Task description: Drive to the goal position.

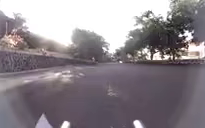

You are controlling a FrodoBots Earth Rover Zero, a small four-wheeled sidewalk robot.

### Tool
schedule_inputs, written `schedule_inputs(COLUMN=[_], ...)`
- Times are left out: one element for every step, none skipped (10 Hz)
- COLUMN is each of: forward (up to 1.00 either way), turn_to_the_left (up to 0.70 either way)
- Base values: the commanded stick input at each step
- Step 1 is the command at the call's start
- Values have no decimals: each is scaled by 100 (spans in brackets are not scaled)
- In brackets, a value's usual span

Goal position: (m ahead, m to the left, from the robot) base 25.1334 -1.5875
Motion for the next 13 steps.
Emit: schedule_inputs(forward=[67, 67, 67, 67, 67, 67, 67, 67, 67, 67, 67, 67, 67], turn_to_the_left=[2, 2, 2, 2, 2, 2, 2, 2, 2, 2, 2, 2, 2])
